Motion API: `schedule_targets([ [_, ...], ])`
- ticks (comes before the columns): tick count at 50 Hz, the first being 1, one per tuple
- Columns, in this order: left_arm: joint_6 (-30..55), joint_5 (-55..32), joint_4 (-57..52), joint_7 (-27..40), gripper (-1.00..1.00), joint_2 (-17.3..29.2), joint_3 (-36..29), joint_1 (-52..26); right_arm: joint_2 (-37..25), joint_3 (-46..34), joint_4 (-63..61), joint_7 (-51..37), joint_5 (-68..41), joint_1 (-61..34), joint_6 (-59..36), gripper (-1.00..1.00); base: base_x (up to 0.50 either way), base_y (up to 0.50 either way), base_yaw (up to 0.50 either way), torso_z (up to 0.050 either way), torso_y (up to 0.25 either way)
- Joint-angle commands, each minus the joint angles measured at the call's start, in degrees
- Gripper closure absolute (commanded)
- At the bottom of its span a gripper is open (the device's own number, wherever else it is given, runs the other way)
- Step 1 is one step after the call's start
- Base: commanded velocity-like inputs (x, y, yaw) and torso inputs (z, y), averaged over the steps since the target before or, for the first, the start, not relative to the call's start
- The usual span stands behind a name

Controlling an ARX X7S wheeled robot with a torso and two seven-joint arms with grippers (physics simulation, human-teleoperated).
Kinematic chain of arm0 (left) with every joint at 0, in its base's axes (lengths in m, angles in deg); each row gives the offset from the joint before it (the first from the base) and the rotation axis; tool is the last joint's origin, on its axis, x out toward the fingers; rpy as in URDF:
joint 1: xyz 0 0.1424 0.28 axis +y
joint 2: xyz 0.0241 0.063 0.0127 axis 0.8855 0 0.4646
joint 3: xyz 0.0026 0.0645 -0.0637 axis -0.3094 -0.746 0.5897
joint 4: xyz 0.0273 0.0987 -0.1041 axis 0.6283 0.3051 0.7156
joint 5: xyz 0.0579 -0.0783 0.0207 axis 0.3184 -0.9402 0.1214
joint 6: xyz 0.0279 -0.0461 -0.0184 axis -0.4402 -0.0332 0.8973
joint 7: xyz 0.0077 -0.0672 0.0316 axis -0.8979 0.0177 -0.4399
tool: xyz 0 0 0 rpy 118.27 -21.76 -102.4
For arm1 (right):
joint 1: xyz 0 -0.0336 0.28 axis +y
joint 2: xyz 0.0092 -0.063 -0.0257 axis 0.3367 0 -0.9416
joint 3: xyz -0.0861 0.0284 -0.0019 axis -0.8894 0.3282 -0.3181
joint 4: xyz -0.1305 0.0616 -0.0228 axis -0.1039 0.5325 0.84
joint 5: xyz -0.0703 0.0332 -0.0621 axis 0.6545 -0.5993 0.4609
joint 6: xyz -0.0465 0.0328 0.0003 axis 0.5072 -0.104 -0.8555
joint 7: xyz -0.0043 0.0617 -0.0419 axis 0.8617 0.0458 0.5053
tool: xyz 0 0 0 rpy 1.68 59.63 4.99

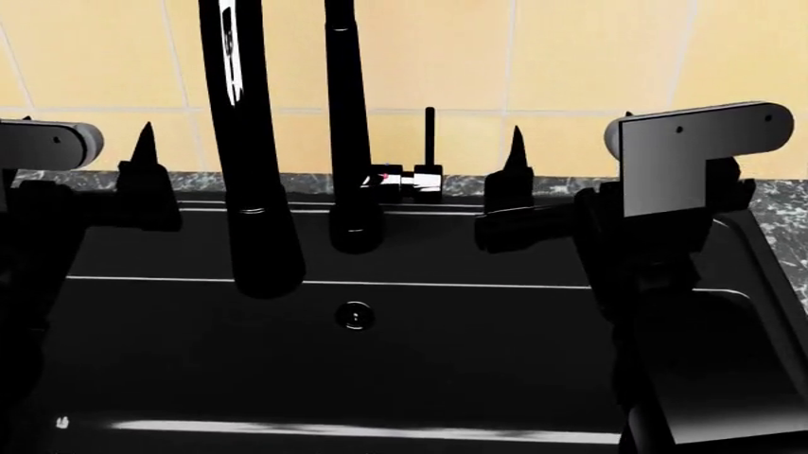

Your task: Turn on the sink faucet.

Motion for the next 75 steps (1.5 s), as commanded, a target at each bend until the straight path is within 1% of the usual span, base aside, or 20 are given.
schedule_targets([
  [1, -0.6, -0.6, -0.8, -0.5, -1.00, 0.7, 0.1, 1.2, 0.4, -0.9, 1.0, 0.4, 0.4, -1.2, 1.3, -1.00, 0.00, 0.00, 0.00, 0.000, 0.000],
  [3, -2.0, -0.3, -0.1, -1.3, -1.00, 0.7, -0.5, 1.5, 0.7, -1.6, 2.4, 1.0, 0.6, -2.0, 1.5, -1.00, 0.00, 0.00, 0.00, 0.000, 0.000],
  [4, -5.4, 1.2, 0.5, -1.9, -1.00, 1.1, -1.4, 1.9, 0.7, -3.0, 3.4, 1.6, 1.5, -2.5, 1.6, -1.00, 0.00, 0.00, 0.00, 0.000, 0.000],
  [6, -5.0, 0.4, 1.5, -2.3, -1.00, 0.7, -1.2, 1.8, 1.3, -3.9, 5.2, 2.3, 1.7, -3.3, 2.0, -1.00, 0.00, 0.00, 0.00, 0.000, 0.000],
  [16, -2.0, 0.1, -3.4, -1.2, -1.00, 1.2, -1.9, 1.7, 4.8, -6.7, 14.8, 5.7, 2.2, -9.0, 4.9, -1.00, 0.00, 0.00, 0.00, 0.000, -0.044],
  [18, -2.4, -0.7, -3.3, -2.4, -1.00, 0.9, -2.2, 1.6, 5.4, -7.0, 17.1, 6.3, 2.4, -10.1, 6.0, -1.00, 0.00, 0.00, 0.00, 0.001, -0.149],
  [30, -3.4, -0.9, -3.3, -2.6, -1.00, 1.2, -2.3, 2.4, 9.0, -10.0, 30.3, 8.2, 5.2, -16.2, 12.0, -1.00, 0.00, 0.00, 0.00, 0.004, -0.154],
  [38, -4.5, -0.9, -2.1, -3.0, -1.00, 1.1, -2.7, 3.2, 9.2, -11.2, 30.6, 8.3, 5.8, -18.4, 11.4, -1.00, 0.00, 0.00, 0.00, 0.005, -0.139],
  [44, -2.3, -1.7, -5.4, -2.2, -1.00, 1.8, -2.2, 3.3, 11.8, -10.9, 43.4, 10.4, 6.1, -24.8, 17.4, -1.00, 0.00, 0.00, 0.00, 0.008, -0.150],
  [49, -2.2, -1.6, -5.8, -1.5, -1.00, 1.8, -2.2, 3.3, 13.8, -10.2, 54.7, 11.8, 6.0, -29.8, 22.9, -1.00, 0.00, 0.00, 0.00, 0.009, -0.151],
  [53, -2.6, -1.7, -5.8, -1.9, -1.00, 1.8, -2.5, 3.8, 16.5, -10.4, 72.1, 14.1, 7.0, -37.6, 31.5, -1.00, 0.00, 0.00, 0.00, 0.009, -0.152],
  [60, -1.2, -2.1, -7.6, -1.1, -1.00, 2.2, -2.1, 3.3, 17.3, -7.4, 72.7, 14.4, 9.4, -40.7, 28.8, -1.00, 0.00, 0.00, 0.00, 0.009, -0.077],
  [65, -0.7, -1.9, -6.7, -0.2, -1.00, 1.6, -2.0, 1.9, 18.1, -5.5, 72.7, 15.4, 12.5, -41.8, 28.1, -1.00, 0.00, 0.00, 0.00, 0.002, -0.003],
  [75, 1.9, -3.0, -9.1, 0.9, -1.00, 2.4, -1.1, 1.1, 18.4, -3.0, 72.7, 14.8, 12.6, -42.5, 26.4, -1.00, 0.00, 0.00, 0.00, 0.000, -0.015],
])
